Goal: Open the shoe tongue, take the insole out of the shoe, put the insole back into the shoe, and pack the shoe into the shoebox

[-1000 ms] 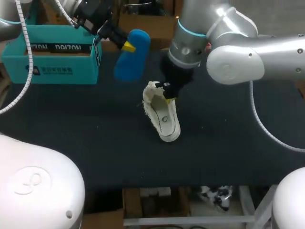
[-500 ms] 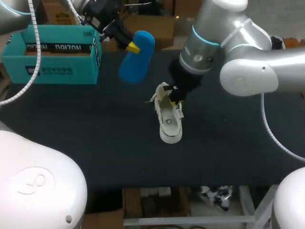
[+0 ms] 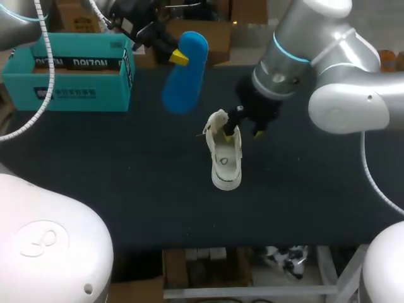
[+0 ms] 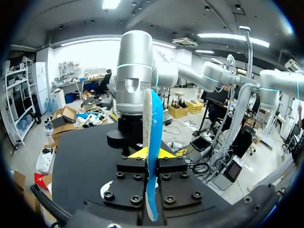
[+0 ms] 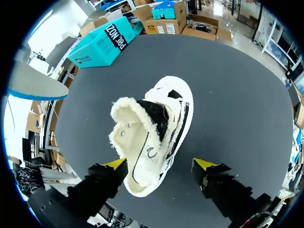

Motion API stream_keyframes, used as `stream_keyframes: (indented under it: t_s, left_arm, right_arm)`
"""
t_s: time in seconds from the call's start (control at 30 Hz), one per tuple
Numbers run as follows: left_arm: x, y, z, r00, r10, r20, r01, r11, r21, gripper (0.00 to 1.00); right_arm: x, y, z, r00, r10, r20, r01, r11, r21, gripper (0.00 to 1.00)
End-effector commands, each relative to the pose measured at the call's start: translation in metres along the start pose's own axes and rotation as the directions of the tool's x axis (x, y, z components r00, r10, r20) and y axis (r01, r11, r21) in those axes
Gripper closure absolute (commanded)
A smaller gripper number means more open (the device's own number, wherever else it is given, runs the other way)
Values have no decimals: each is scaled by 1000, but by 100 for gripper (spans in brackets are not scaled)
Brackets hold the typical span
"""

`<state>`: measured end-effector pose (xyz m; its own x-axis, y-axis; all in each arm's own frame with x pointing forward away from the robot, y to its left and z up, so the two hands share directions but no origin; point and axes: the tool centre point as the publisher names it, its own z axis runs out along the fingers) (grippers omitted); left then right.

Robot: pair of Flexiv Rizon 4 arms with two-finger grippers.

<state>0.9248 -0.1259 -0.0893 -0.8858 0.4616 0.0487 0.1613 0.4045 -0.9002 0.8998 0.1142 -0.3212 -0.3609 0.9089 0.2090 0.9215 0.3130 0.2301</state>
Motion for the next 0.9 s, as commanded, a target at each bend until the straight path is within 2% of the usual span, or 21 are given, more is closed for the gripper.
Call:
stream_keyframes:
  t_s: [0.03,0.3,0.37,0.47,0.53,0.57,0.67,0.77,0.83,0.9]
  left_arm:
    - [3,3,0,1000,4,8,-5,1000,9,100]
    - [3,3,0,1000,4,8,-5,1000,9,100]
    - [16,9,4,1000,-13,27,12,999,41,100]
    - [36,11,14,998,-26,63,22,997,73,100]
    - [49,10,21,996,-35,82,28,996,88,100]
    - [56,9,26,995,-38,97,29,995,92,100]
    - [77,4,40,993,-40,114,27,993,115,100]
    - [95,-4,53,991,-37,126,21,992,124,100]
    - [103,-11,59,989,-47,138,26,989,149,100]
    - [108,-20,64,987,-74,145,47,983,179,100]
  right_arm:
    - [0,-1,1,1000,0,0,0,1000,-5,0]
    - [0,-1,1,1000,0,0,0,1000,-5,0]
    - [-2,0,-9,999,-20,-48,19,1000,-8,0]
    - [-8,-5,-20,998,-3,-61,4,1000,12,0]
    - [-9,-8,-34,996,36,-86,-33,999,37,0]
    - [-9,-10,-40,997,35,-72,-33,999,34,0]
    - [-14,-22,-52,986,98,-133,-95,995,34,0]
    - [-22,-36,-56,923,255,-288,-243,967,77,0]
    - [-20,-43,-56,915,256,-312,-225,965,133,0]
    - [-20,-43,-56,915,256,-312,-225,965,133,0]
